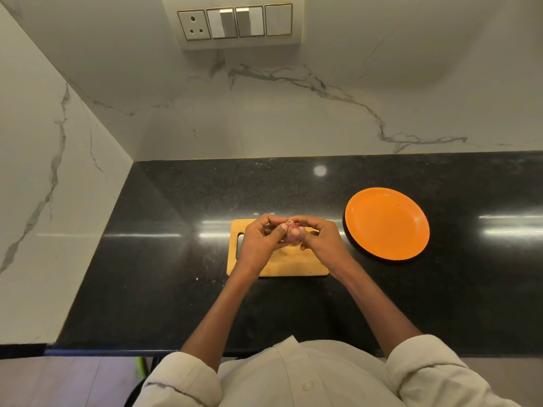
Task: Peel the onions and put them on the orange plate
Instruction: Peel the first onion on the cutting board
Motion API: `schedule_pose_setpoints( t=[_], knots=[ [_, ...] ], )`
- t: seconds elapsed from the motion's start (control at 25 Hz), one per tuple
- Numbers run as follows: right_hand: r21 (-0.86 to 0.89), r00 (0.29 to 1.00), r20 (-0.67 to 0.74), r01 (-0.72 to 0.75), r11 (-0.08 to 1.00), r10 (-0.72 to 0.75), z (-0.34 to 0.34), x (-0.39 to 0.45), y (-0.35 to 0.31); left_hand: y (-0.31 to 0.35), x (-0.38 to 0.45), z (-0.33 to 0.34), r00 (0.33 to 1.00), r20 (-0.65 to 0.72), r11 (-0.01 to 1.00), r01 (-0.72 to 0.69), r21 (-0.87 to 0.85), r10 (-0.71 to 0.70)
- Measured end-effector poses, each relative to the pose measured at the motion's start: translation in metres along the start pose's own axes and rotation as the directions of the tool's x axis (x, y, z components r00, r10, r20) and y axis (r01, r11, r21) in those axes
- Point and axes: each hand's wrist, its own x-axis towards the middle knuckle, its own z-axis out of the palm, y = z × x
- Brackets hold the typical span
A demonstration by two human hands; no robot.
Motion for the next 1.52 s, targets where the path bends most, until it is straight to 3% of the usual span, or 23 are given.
schedule_pose_setpoints(
  t=[0.16,0.44,0.56,0.68,0.92,1.12,1.32,1.44,1.52],
  knots=[
    [-0.048,1.000,0.010,0.026,0.999,-0.026,0.002,0.005,-0.003,-0.005,0.009,-0.009,0.998,0.014,0.995,-0.059,0.085,0.058],
    [-0.020,1.000,0.027,0.002,1.000,-0.001,0.001,0.014,-0.016,-0.007,0.012,-0.010,0.998,0.043,0.969,0.054,-0.241,-0.045],
    [-0.208,0.998,0.005,0.057,0.976,-0.057,-0.002,0.019,-0.021,-0.007,0.014,-0.011,0.999,-0.001,0.983,0.036,-0.178,-0.037],
    [-0.511,0.976,-0.022,0.176,0.842,-0.217,-0.004,0.022,-0.026,-0.003,0.014,-0.008,1.000,-0.028,0.996,0.007,-0.093,-0.010],
    [-0.607,0.979,0.037,0.182,0.773,-0.201,-0.007,0.028,-0.035,0.008,0.016,-0.004,0.999,-0.006,0.998,-0.046,-0.050,0.046],
    [-0.558,0.991,0.075,0.132,0.819,-0.108,-0.013,0.029,-0.041,0.013,0.016,-0.005,0.998,-0.019,0.998,-0.061,-0.016,0.060],
    [-0.524,0.997,-0.009,0.057,0.850,-0.072,-0.006,0.029,-0.042,0.015,0.018,-0.002,0.996,-0.032,0.996,-0.082,-0.021,0.082],
    [-0.163,0.994,0.087,-0.048,0.986,0.062,-0.006,0.024,-0.034,0.017,0.017,-0.003,0.998,-0.039,0.996,-0.054,-0.071,0.051],
    [-0.033,0.987,0.146,-0.062,0.998,0.066,-0.007,0.019,-0.028,0.019,0.017,-0.006,1.000,-0.019,0.994,-0.023,-0.103,0.021]
  ],
)
